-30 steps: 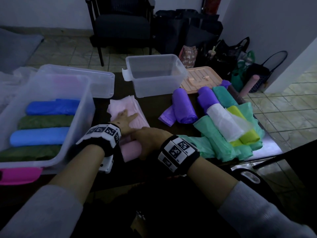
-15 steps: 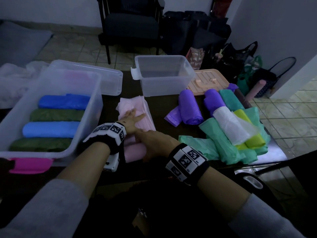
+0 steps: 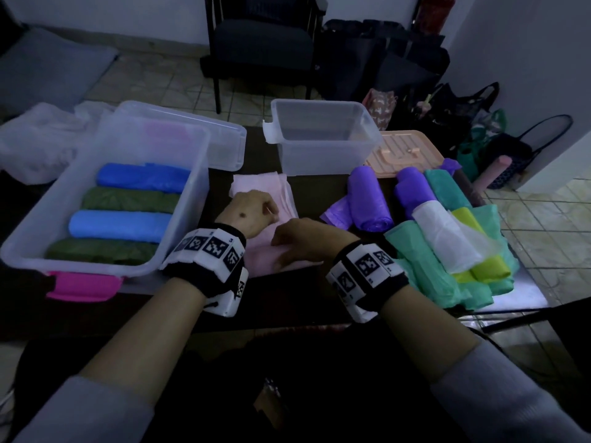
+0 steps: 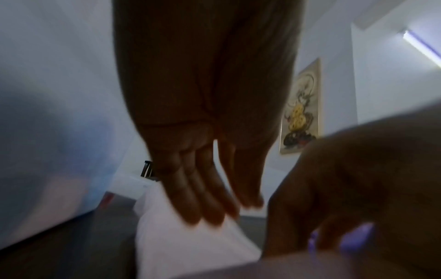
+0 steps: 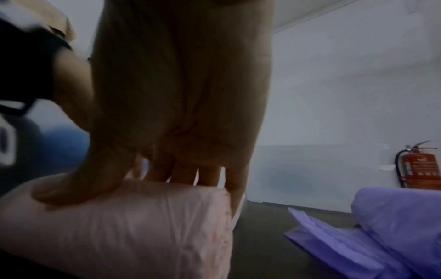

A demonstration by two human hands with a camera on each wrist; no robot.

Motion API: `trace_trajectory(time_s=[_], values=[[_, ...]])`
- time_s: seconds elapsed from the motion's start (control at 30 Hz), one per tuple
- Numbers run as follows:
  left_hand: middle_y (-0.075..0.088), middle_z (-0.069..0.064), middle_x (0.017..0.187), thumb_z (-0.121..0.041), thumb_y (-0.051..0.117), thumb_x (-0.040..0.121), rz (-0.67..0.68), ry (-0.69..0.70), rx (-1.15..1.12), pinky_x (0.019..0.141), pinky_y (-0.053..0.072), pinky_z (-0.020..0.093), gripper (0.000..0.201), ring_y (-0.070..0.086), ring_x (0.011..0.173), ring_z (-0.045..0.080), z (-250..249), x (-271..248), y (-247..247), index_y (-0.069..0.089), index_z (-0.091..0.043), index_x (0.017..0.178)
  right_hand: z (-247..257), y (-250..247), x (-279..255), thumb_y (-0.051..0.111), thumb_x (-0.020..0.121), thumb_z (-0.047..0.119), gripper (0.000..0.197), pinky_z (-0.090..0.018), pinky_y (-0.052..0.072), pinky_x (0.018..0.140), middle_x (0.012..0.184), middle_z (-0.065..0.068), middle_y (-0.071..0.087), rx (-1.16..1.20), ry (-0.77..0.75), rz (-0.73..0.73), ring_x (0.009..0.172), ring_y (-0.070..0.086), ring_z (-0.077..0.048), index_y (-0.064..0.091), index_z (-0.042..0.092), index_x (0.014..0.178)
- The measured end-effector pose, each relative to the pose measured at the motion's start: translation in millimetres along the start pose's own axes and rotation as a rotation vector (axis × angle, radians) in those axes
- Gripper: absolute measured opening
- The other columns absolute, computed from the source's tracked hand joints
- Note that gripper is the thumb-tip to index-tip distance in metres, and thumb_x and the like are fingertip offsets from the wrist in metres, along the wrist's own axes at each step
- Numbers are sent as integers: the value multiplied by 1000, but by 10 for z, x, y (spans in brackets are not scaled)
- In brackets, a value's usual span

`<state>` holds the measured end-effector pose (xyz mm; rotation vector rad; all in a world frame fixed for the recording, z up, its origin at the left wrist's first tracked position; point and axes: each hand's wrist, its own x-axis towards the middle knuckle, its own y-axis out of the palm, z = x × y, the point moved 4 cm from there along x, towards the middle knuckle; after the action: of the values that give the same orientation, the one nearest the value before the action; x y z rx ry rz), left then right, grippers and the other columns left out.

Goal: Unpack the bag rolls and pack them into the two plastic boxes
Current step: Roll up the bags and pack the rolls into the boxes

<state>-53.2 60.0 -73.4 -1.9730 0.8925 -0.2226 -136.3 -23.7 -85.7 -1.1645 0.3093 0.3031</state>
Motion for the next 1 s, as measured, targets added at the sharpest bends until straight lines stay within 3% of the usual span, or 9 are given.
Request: trace_trajectory(time_s=[0.1, 0.2, 0.37, 0.53, 0.63, 0.73, 0.83, 0.93, 1.0], values=[[63, 7, 118, -14, 59, 89, 130, -84, 39, 91, 45, 28, 24, 58, 108, 20, 12, -157, 13, 64, -13, 113, -80, -7, 106, 62, 86, 42, 47, -24, 39, 88, 119, -9, 62, 58, 50, 56, 110, 56, -23, 62, 13, 122], [61, 5, 124, -14, 58, 89, 197, -80, 84, 99, 41, 26, 30, 56, 115, 19, 71, -264, -4, 62, -15, 119, -129, 16, 168, 52, 92, 43, 45, -27, 39, 93, 123, -10, 60, 58, 76, 79, 113, 55, -24, 58, 14, 127], [57, 1, 124, -32, 79, 71, 296, -62, 116, 90, 43, 25, 63, 54, 112, 17, 132, -336, 89, 53, -16, 125, -168, 34, 194, 49, 95, 36, 36, -33, 40, 97, 122, -12, 59, 179, 128, -23, 112, 54, -25, 54, 11, 120], [60, 5, 119, -32, 76, 75, 322, -58, 180, 83, 42, 22, 59, 56, 102, 18, 115, -307, 93, 55, -16, 127, -94, 61, 158, 38, 100, 31, 39, -31, 36, 94, 125, -18, 55, 62, 160, -13, 115, 51, -30, 56, 3, 120], [62, 2, 111, -35, 75, 76, 401, -78, 215, 81, 41, 23, 57, 53, 93, 14, 97, -277, 117, 57, -17, 126, -41, 119, 104, 34, 101, 29, 38, -42, 38, 97, 123, -19, 51, -113, 145, -75, 116, 45, -34, 53, 6, 124], [63, 0, 101, -33, 73, 78, 432, -97, 215, 77, 43, 25, 48, 56, 88, 14, 75, -260, 167, 59, -17, 122, 71, 113, -88, 40, 97, 21, 26, -40, 39, 89, 121, -13, 46, -51, 91, -263, 111, 42, -29, 47, 8, 119], [60, -2, 91, -32, 70, 81, 459, -92, 200, 74, 44, 26, 41, 57, 83, 13, 82, -282, 188, 60, -15, 117, 118, 157, -263, 53, 91, 27, 30, -34, 36, 91, 120, -7, 44, 32, 13, -242, 111, 41, -23, 46, 14, 118], [64, -1, 110, -32, 67, 83, 490, -61, 191, 85, 45, 27, 44, 58, 97, 14, 90, -286, 173, 59, -17, 123, 31, 156, -327, 70, 80, 24, 51, -32, 36, 99, 127, -3, 42, 75, 13, -124, 116, 40, -17, 45, 19, 124], [60, 0, 122, -31, 68, 82, 481, -71, 171, 92, 44, 27, 53, 56, 106, 15, 79, -288, 154, 52, -17, 131, -20, 138, -325, 70, 79, 17, 54, -29, 35, 101, 130, -3, 44, 120, 8, -120, 120, 41, -17, 46, 20, 128]])
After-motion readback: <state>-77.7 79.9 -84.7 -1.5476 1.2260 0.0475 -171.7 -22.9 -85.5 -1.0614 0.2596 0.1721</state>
